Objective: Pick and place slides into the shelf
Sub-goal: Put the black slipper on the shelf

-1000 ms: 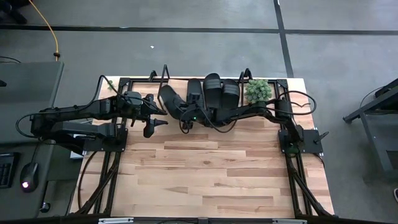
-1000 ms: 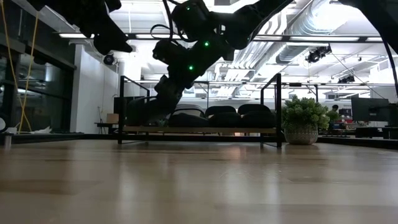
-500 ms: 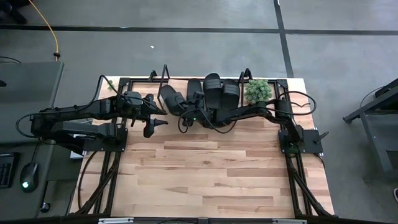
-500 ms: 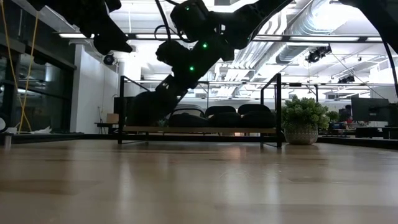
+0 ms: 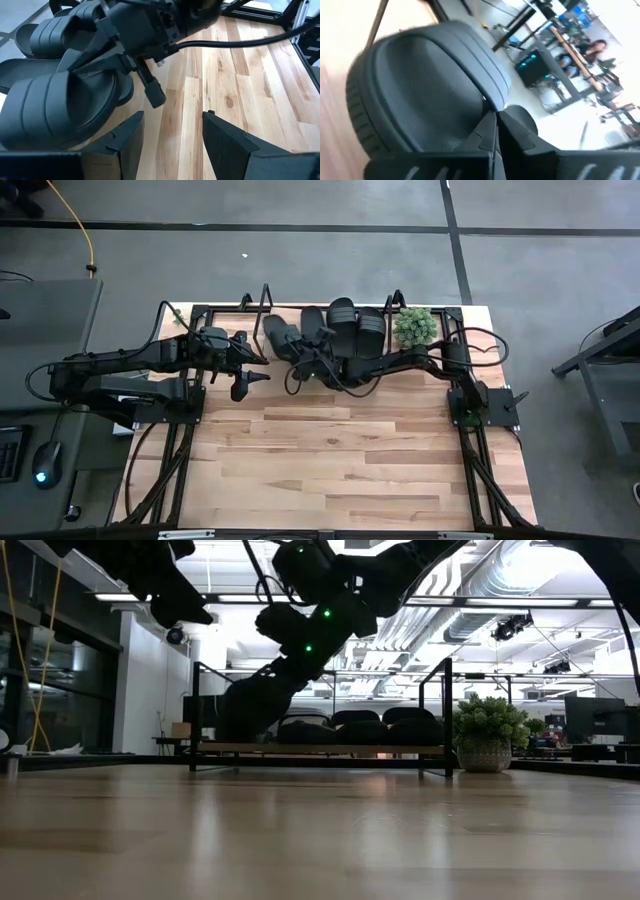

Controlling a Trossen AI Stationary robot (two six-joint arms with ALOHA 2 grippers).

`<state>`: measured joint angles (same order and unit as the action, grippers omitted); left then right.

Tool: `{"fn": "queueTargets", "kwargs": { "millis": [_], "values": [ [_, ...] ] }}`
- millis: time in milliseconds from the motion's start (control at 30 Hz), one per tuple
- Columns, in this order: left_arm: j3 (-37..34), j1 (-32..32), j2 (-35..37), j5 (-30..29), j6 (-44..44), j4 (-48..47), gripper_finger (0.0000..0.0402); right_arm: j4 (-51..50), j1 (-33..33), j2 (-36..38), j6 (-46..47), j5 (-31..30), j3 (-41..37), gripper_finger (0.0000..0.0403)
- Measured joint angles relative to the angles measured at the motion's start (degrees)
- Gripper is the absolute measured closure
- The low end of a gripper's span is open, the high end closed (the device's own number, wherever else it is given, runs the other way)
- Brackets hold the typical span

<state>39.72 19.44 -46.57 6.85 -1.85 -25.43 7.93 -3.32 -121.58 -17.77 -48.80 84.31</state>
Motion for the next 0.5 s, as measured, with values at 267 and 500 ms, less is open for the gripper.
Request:
{"fn": "queueTargets", "kwargs": {
  "millis": [267,500],
  "values": [
    [0.00,0.00,0.00,0.00,0.00,0.00,0.0218,-0.35,1.45,0.00,3.86,-4.21,-0.02,0.0403],
    [0.00,0.01,0.00,-0.02,0.01,0.02,0.0218,-0.41,2.26,0.00,5.67,-7.70,-0.02,0.0403]
  ]
}}
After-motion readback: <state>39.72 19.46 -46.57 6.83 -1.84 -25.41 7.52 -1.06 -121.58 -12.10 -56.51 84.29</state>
